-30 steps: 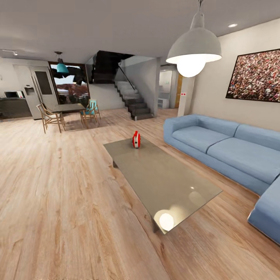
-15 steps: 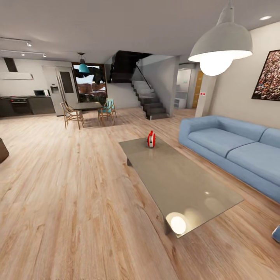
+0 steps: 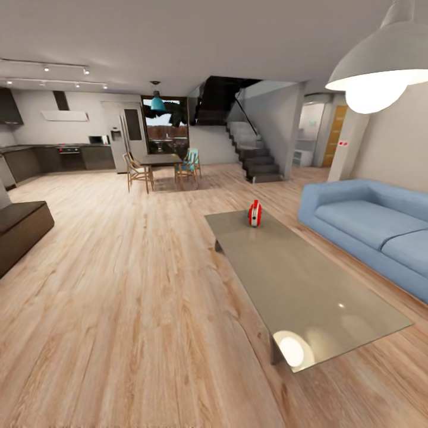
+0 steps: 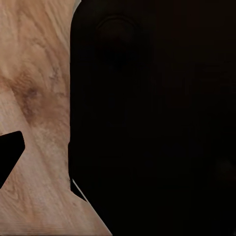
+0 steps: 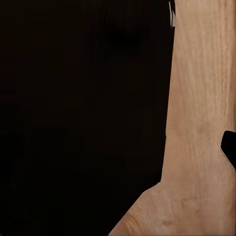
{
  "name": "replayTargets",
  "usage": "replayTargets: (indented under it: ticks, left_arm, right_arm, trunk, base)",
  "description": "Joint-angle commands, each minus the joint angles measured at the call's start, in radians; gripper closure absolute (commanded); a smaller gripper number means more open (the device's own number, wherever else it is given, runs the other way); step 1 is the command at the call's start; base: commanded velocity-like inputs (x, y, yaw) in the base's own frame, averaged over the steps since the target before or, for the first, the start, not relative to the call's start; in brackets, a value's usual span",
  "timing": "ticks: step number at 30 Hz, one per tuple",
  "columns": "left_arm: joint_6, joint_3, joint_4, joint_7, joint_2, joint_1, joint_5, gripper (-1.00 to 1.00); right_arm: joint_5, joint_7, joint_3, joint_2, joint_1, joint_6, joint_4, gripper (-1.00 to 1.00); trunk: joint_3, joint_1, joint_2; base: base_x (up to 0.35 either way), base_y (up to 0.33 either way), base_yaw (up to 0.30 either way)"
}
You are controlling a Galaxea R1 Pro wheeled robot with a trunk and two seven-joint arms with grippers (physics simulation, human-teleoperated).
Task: Turn on the radio receiver that's on the table in the living room.
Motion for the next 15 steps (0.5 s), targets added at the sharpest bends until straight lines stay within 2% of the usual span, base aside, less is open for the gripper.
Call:
replayTargets:
  ticks: [1, 15]
  left_arm:
    - [-0.001, 0.001, 0.0, -0.001, -0.001, 0.0, 0.011, -1.0]
    - [-0.001, 0.0, 0.0, -0.001, -0.003, 0.0, 0.023, -1.0]
  right_arm:
    - [0.0, 0.0, 0.0, 0.0, 0.0, 0.0, 0.0, -1.0]
    - [0.0, 0.0, 0.0, 0.0, 0.0, -0.003, 0.0, -1.0]
  trunk:
    - [0.0, 0.0, 0.0]
    - [-0.006, 0.0, 0.0]
  base:
    - [0.0, 0.0, 0.27]
    - [0.0, 0.0, 0.27]
